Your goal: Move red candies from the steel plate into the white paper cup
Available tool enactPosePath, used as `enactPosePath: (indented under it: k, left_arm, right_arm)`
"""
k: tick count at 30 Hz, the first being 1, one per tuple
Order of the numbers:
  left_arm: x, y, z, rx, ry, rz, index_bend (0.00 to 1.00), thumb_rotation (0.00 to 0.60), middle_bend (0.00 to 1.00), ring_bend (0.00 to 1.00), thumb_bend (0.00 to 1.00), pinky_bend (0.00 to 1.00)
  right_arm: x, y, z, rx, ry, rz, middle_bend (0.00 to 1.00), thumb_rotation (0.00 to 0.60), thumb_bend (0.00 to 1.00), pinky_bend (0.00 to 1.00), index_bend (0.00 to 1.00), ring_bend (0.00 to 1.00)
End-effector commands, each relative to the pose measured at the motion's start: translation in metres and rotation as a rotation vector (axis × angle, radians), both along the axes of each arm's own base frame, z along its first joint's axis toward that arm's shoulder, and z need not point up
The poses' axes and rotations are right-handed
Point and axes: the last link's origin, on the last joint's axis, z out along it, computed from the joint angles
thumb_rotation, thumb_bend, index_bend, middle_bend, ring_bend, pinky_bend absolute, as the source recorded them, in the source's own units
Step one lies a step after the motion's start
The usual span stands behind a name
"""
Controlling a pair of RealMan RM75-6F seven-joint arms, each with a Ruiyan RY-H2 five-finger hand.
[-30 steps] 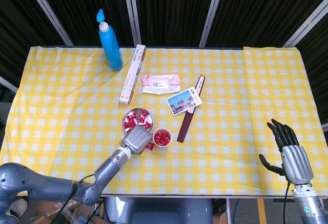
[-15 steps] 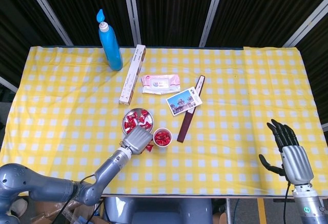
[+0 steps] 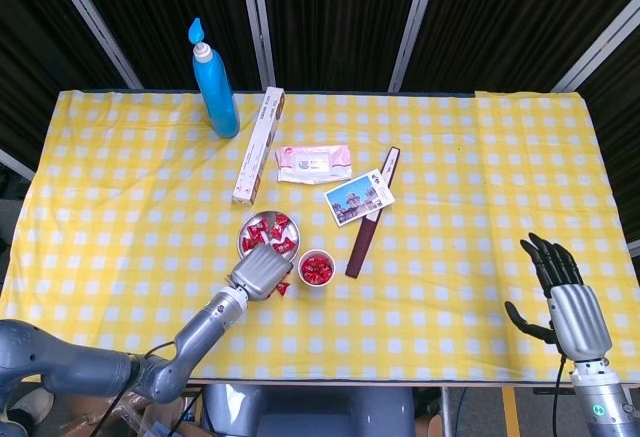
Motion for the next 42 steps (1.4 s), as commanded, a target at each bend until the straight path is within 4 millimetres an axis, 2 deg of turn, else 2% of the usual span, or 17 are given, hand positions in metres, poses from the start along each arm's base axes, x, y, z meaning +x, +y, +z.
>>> enactPosePath:
  k: [1, 4, 6, 8, 14, 19, 26, 32, 35, 40, 42]
  left_arm:
    - [-0.002, 0.000, 0.008, 0.010, -0.006, -0.004, 0.58, 0.600, 0.98, 1.00, 0.46, 0.98]
    - [-0.003, 0.001, 0.027, 0.034, -0.027, -0.011, 0.58, 0.600, 0.98, 1.00, 0.46, 0.99]
    - [0.003, 0.008, 0.050, 0.083, -0.082, -0.010, 0.58, 0.600, 0.98, 1.00, 0.46, 0.99]
    - [0.008, 0.011, 0.063, 0.097, -0.112, -0.012, 0.58, 0.600, 0.98, 1.00, 0.46, 0.99]
    - [0.028, 0.022, 0.075, 0.128, -0.189, -0.020, 0.57, 0.600, 0.98, 1.00, 0.46, 0.99]
    - [0.044, 0.028, 0.067, 0.118, -0.208, -0.037, 0.56, 0.600, 0.97, 0.99, 0.46, 0.99]
    - [0.066, 0.026, 0.039, 0.067, -0.179, -0.085, 0.55, 0.600, 0.97, 0.99, 0.44, 0.98]
    - [0.076, 0.021, 0.020, 0.043, -0.156, -0.103, 0.55, 0.600, 0.96, 0.99, 0.42, 0.99]
    - [0.078, 0.020, 0.014, 0.038, -0.150, -0.098, 0.54, 0.600, 0.94, 0.97, 0.37, 0.99]
    - [0.078, 0.018, 0.010, 0.042, -0.167, -0.093, 0.47, 0.600, 0.90, 0.94, 0.28, 0.98]
    - [0.079, 0.019, 0.017, 0.061, -0.201, -0.086, 0.44, 0.600, 0.89, 0.93, 0.26, 0.98]
  right_arm:
    - [0.000, 0.000, 0.000, 0.000, 0.000, 0.000, 0.00, 0.600, 0.39, 0.00, 0.00, 0.00]
    - [0.000, 0.000, 0.000, 0.000, 0.000, -0.001, 0.00, 0.600, 0.39, 0.00, 0.00, 0.00]
    - [0.000, 0.000, -0.001, 0.002, 0.004, 0.001, 0.00, 0.600, 0.39, 0.00, 0.00, 0.00]
    - [0.000, 0.000, -0.001, 0.002, 0.006, 0.000, 0.00, 0.600, 0.39, 0.00, 0.00, 0.00]
    - [0.000, 0.000, -0.002, 0.000, 0.009, -0.001, 0.00, 0.600, 0.39, 0.00, 0.00, 0.00]
    - [0.000, -0.001, -0.001, -0.003, 0.006, -0.001, 0.00, 0.600, 0.39, 0.00, 0.00, 0.00]
    - [-0.001, -0.002, 0.001, -0.006, -0.002, -0.003, 0.00, 0.600, 0.39, 0.00, 0.00, 0.00]
    - [-0.001, -0.002, 0.001, -0.004, -0.005, -0.002, 0.00, 0.600, 0.39, 0.00, 0.00, 0.00]
    - [0.000, -0.002, 0.001, -0.004, -0.006, -0.001, 0.00, 0.600, 0.39, 0.00, 0.00, 0.00]
    - [0.000, -0.002, 0.001, -0.006, -0.006, -0.001, 0.00, 0.600, 0.39, 0.00, 0.00, 0.00]
    - [0.000, -0.002, 0.001, -0.003, -0.003, 0.000, 0.00, 0.600, 0.39, 0.00, 0.00, 0.00]
